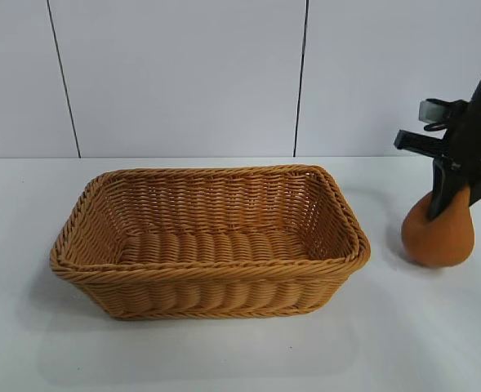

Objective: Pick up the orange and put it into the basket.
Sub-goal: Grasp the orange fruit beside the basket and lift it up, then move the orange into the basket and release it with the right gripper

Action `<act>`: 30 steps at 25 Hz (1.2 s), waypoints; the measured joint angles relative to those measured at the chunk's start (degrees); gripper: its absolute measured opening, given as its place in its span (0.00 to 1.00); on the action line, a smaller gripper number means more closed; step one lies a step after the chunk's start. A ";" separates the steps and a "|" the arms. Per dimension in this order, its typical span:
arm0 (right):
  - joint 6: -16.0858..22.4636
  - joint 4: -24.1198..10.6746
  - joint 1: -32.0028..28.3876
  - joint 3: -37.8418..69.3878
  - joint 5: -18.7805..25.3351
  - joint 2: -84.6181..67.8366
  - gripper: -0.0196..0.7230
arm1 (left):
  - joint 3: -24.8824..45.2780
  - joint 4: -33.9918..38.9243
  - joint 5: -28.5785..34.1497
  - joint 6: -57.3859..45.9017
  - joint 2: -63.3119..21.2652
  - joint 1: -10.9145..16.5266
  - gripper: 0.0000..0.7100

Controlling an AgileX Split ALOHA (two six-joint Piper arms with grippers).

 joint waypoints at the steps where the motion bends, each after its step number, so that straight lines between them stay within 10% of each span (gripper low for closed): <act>1: 0.00 0.05 0.00 -0.91 0.15 -0.19 0.07 | 0.00 0.00 0.00 0.00 0.00 0.00 0.89; 18: 0.13 1.61 20.53 -2.39 0.22 -1.33 0.07 | 0.00 0.00 0.00 0.00 0.00 0.00 0.89; 30: 3.95 2.14 33.34 -2.45 -10.35 3.42 0.07 | 0.00 0.00 0.00 0.00 0.00 0.00 0.89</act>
